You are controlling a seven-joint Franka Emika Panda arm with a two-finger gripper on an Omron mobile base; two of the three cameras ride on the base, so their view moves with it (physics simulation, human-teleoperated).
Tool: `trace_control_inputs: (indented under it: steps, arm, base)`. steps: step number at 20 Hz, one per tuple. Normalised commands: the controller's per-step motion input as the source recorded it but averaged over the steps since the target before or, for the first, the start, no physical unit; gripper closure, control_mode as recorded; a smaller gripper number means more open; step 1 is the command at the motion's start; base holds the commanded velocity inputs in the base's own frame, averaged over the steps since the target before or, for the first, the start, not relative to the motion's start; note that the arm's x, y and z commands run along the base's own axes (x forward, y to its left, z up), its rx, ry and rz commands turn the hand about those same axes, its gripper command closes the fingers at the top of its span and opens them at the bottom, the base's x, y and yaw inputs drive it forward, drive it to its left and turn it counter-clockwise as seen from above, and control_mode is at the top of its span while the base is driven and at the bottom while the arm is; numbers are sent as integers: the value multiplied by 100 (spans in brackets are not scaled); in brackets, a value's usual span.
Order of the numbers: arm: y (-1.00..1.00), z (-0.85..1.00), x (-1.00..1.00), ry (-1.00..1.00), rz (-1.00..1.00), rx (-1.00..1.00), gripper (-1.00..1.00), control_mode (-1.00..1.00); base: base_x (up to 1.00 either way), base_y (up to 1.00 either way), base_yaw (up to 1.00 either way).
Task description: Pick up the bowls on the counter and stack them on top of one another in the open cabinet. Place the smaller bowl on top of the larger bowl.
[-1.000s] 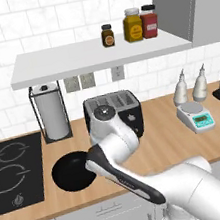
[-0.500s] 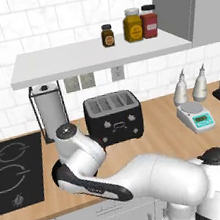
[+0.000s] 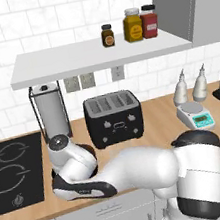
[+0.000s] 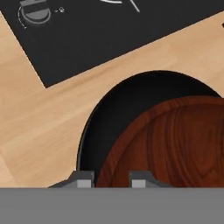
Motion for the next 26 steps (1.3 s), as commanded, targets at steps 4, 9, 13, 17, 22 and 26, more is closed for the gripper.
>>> trace_control_inputs:
  steps: [4,9,13,17,22,26]
  arm:
    - [28,-27,40,0,0,2,100,-100]
    - [24,-14,35,0,0,3,-100,-100]
    - [3,0,1,0,0,0,-100,-100]
    - [0,15,0,0,-3,0,-100,-100]
    - [-16,36,-25,1,-22,3,-100,-100]
    - [-90,3,-46,10,-43,7,-100,-100]
  base:
    - [0,0,0]
    - [0,0,0]
    - [0,0,0]
    - [0,0,0]
    - [0,0,0]
    - [0,0,0]
